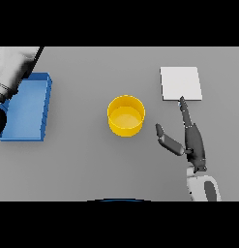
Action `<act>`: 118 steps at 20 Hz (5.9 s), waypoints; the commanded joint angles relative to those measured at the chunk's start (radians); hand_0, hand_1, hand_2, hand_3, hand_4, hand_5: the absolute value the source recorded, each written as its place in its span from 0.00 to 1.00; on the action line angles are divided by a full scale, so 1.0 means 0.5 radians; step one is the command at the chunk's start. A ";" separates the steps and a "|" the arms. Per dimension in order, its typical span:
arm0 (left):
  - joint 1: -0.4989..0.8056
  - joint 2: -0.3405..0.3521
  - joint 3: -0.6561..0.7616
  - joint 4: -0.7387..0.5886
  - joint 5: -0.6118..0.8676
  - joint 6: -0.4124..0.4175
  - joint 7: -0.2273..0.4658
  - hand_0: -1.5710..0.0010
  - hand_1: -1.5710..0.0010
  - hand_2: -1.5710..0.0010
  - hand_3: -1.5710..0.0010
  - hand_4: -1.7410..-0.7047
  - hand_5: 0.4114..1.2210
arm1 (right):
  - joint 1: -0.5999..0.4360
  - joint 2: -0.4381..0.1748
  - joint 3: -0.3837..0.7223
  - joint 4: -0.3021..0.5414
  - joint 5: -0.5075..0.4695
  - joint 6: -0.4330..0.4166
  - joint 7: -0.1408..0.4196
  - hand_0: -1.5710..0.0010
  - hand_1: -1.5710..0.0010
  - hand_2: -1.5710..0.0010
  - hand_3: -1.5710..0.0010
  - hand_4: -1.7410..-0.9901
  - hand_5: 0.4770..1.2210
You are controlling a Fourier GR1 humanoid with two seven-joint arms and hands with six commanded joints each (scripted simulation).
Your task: Pick up the red beaker and tilt it to pour out 1 green nut into yellow bowl. Pick up the yellow bowl and place it on the metallic measuring scale.
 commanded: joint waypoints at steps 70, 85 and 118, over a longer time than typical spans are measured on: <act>2.240 0.914 0.577 -1.638 2.281 0.855 0.747 1.00 1.00 1.00 1.00 0.99 0.34 | -1.141 -0.766 0.858 0.486 1.021 0.894 -0.154 1.00 1.00 1.00 1.00 0.70 0.31; 2.310 0.986 0.619 -1.715 2.327 0.858 0.699 1.00 1.00 1.00 1.00 0.99 0.34 | -1.564 -0.620 1.175 1.062 1.235 1.174 -0.166 1.00 1.00 1.00 1.00 0.60 0.36; 2.301 0.983 0.616 -1.698 2.322 0.841 0.706 1.00 1.00 1.00 1.00 0.99 0.34 | -1.577 -0.869 0.839 0.747 1.035 1.268 -0.032 0.00 0.00 0.05 0.26 0.00 1.00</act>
